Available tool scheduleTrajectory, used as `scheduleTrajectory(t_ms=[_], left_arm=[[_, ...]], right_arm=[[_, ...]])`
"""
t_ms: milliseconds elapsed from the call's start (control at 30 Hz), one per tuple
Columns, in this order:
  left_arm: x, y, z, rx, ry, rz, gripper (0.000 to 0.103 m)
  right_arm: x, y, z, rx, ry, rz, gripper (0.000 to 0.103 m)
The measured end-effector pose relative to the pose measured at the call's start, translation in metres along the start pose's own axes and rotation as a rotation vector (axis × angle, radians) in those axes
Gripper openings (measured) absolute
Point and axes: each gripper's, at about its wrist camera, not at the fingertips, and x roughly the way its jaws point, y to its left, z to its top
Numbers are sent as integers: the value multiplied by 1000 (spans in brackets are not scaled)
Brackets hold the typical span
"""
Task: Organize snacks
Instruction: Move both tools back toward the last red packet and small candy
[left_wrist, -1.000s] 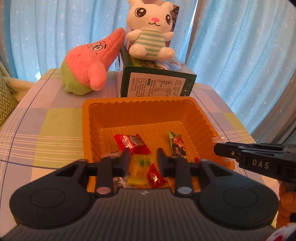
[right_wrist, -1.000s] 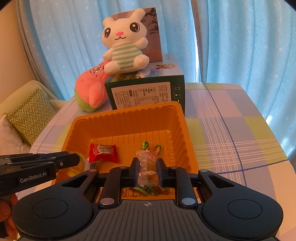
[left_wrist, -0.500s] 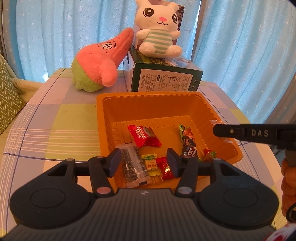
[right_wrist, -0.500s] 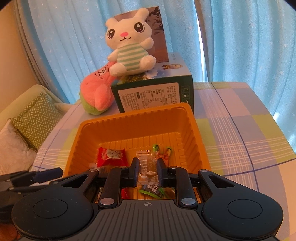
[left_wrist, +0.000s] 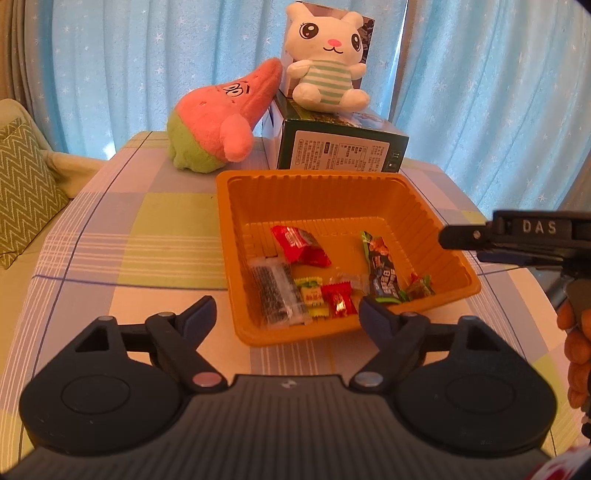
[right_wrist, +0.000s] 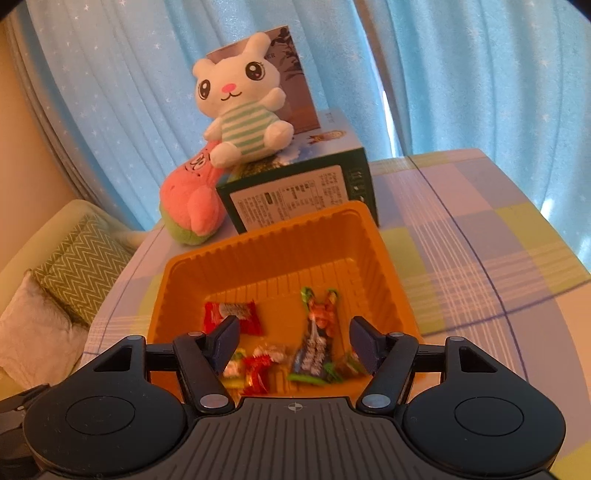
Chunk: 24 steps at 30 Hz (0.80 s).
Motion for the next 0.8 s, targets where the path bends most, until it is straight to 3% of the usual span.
scheduleTrajectory(t_ms=[367, 800], left_arm=[[-60, -17, -39, -12, 9, 51, 94], [-134, -35, -80, -26, 29, 26, 99]], right_arm=[[-70, -4, -73, 29, 54, -45, 66], [-151, 15, -139, -6, 38, -57, 66]])
